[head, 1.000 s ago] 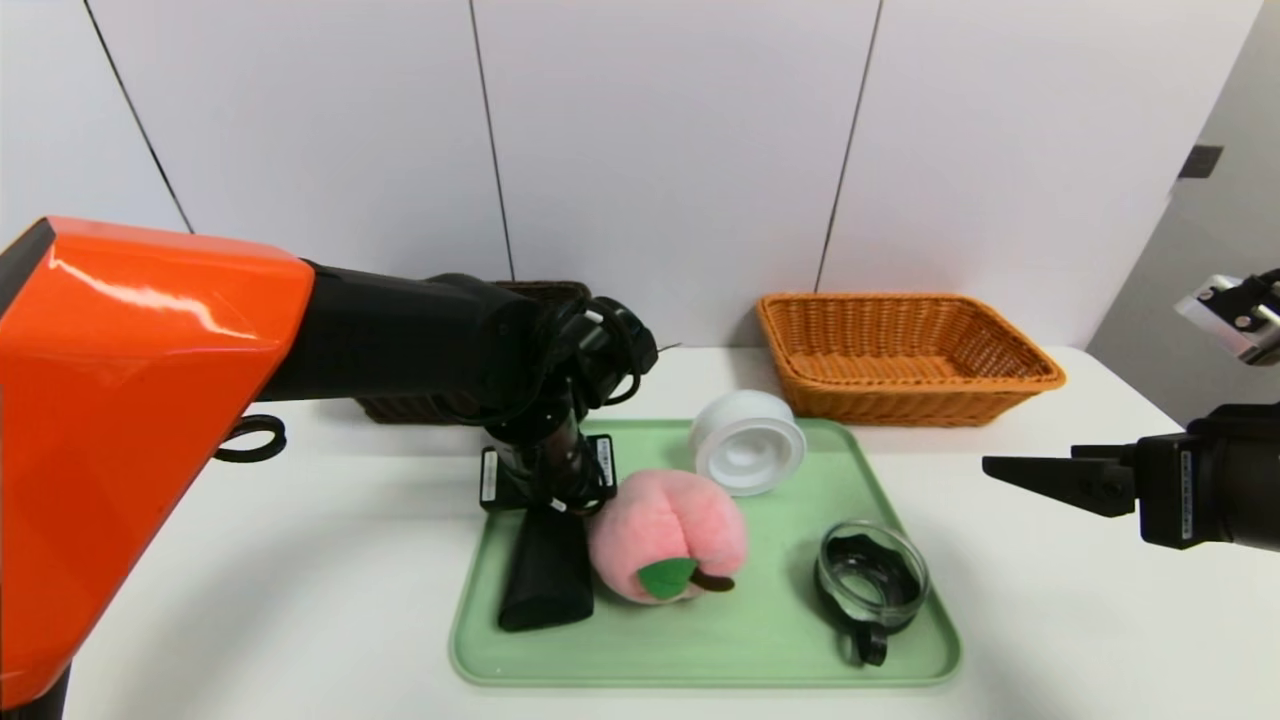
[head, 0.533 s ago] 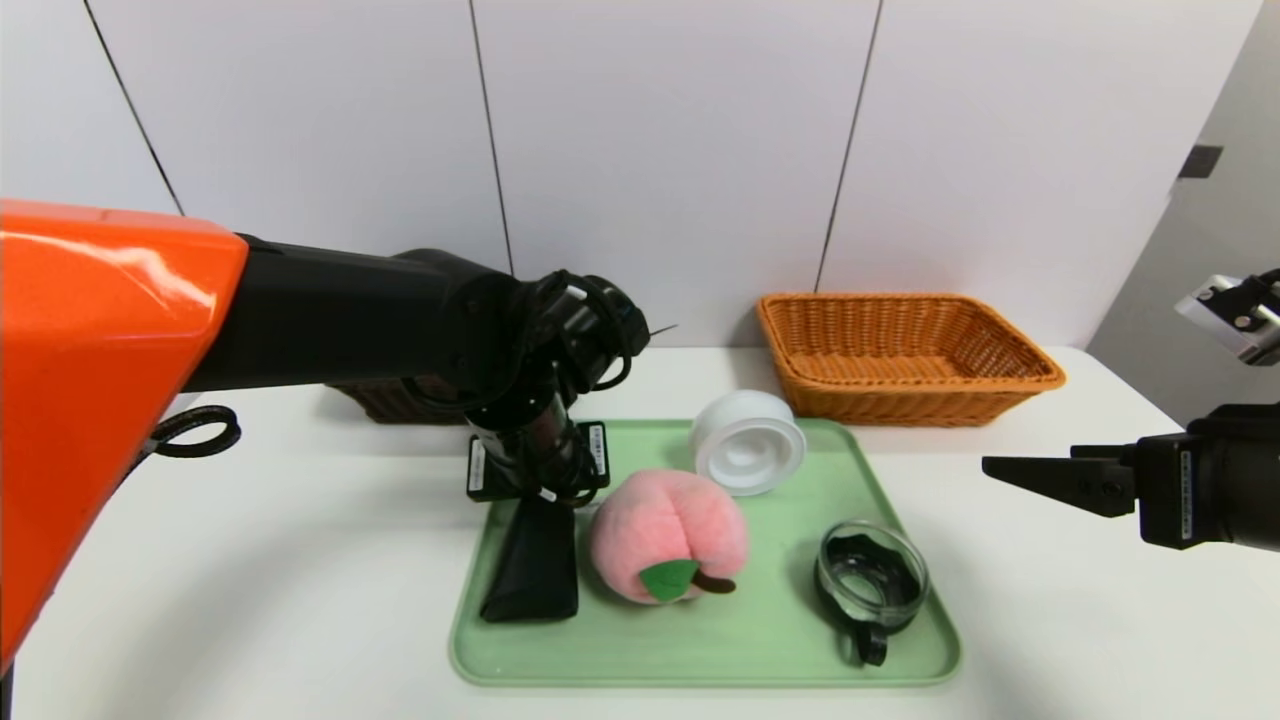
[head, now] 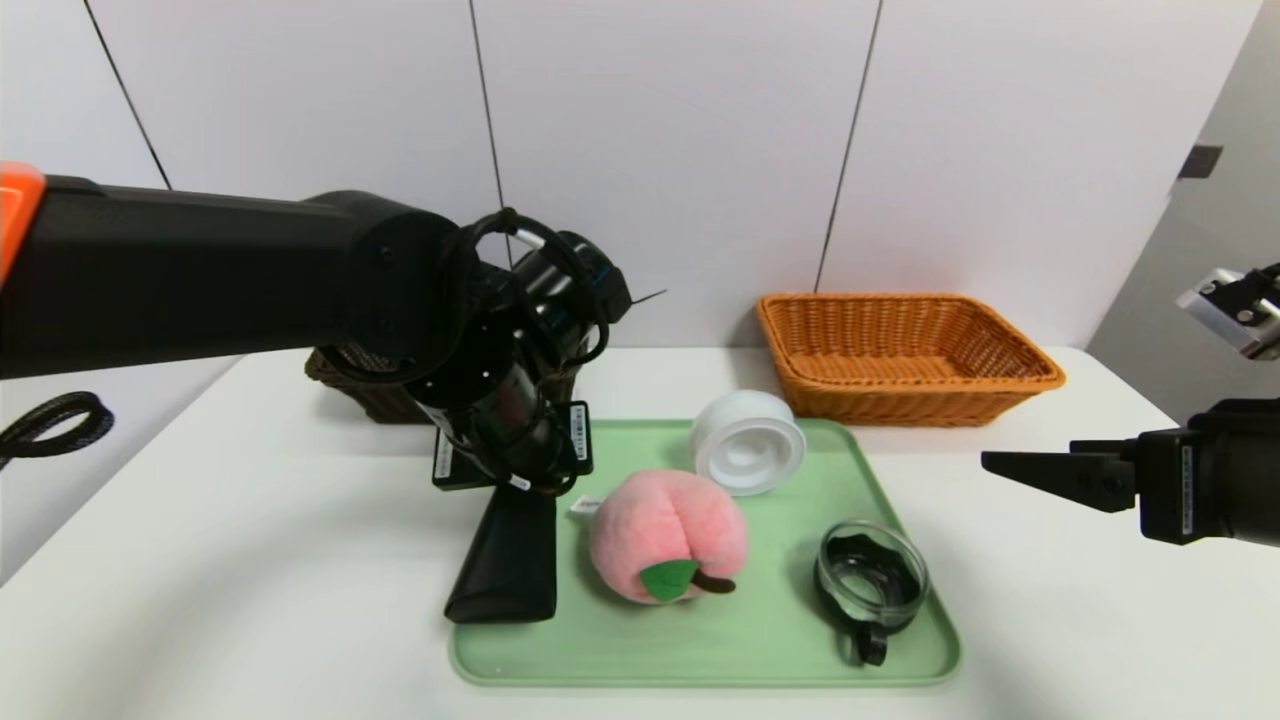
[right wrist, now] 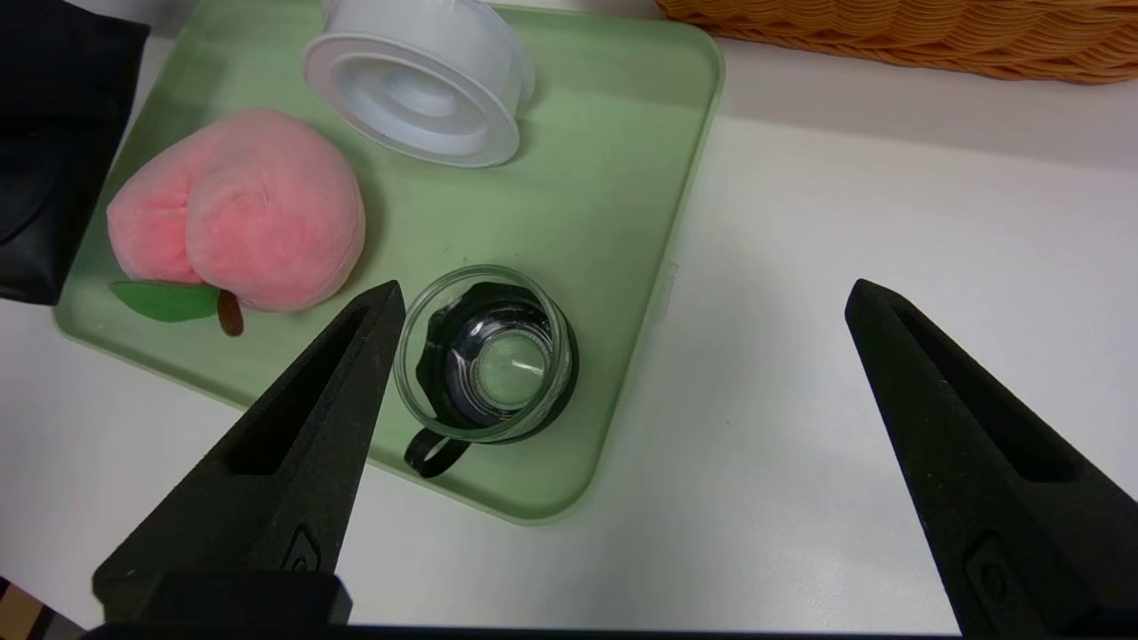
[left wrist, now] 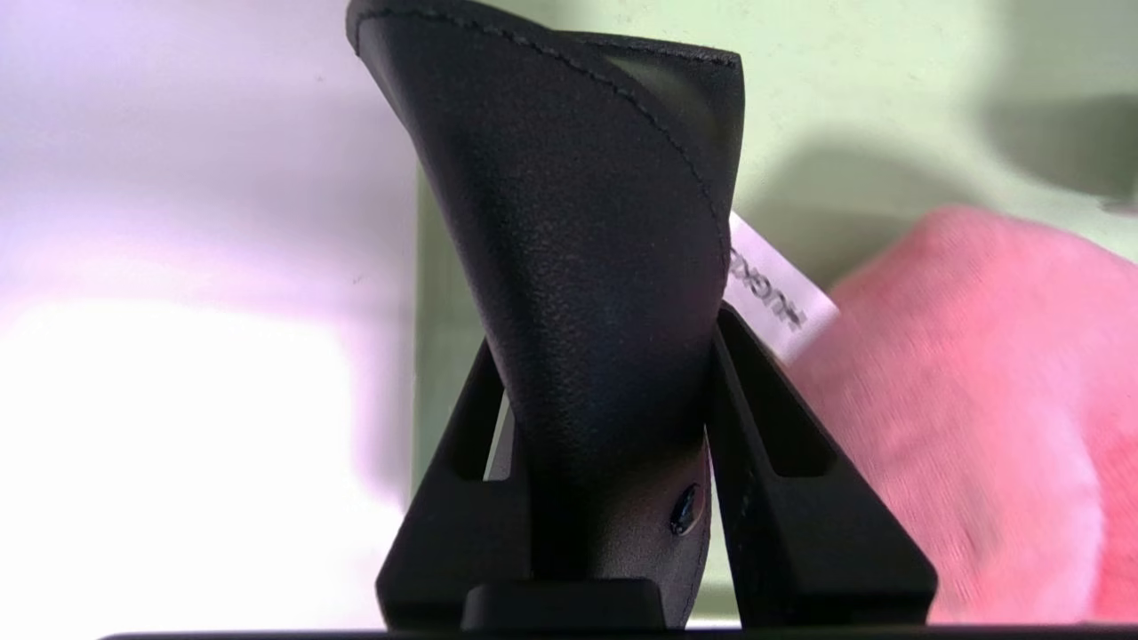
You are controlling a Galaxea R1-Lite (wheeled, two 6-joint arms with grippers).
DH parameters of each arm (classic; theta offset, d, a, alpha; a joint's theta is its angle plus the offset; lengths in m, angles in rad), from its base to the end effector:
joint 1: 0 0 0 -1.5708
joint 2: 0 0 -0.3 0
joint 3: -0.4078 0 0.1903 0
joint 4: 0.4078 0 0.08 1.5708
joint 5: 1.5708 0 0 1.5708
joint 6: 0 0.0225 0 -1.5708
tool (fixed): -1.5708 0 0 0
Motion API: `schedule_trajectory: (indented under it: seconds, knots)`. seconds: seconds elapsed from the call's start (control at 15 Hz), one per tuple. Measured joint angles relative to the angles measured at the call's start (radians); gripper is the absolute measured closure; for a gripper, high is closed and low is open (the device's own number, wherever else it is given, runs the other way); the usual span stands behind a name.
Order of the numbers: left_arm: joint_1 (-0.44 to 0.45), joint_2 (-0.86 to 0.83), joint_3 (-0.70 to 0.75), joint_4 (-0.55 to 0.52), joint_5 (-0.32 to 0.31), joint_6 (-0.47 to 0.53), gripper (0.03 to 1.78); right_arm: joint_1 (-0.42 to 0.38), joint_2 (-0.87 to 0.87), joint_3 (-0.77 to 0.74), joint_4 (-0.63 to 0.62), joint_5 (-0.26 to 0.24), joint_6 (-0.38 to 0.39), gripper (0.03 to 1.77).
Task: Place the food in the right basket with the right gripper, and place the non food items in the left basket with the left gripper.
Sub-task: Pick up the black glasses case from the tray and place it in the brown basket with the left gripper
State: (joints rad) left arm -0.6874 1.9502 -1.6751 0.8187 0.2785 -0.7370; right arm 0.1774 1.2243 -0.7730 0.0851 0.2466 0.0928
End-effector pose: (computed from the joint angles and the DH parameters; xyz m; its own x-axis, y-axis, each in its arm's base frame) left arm 0.2717 -0.2150 0.2136 0.5156 -0.0676 -0.8541 -0.0819 0.9884 -0.1277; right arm 0.1720 0.0364 0.2219 0.7774 0.3874 -0.4956 -0.3294 0.9219 0.2039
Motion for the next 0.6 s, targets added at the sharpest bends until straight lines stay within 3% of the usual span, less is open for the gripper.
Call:
schedule_trajectory:
  seconds: [0.27,0.6]
  knots:
    - [-0.023,-0.106,0.001,0.007,-0.006,0.037,1.27,0.000,-0.001,-0.001,0.000,0.000,0.000,0.09]
    - [0.032,-0.186,-0.058,-0.009,-0.006,0.251,1.27,-0.001,-0.001,-0.010,0.000,0.000,0.000,0.09]
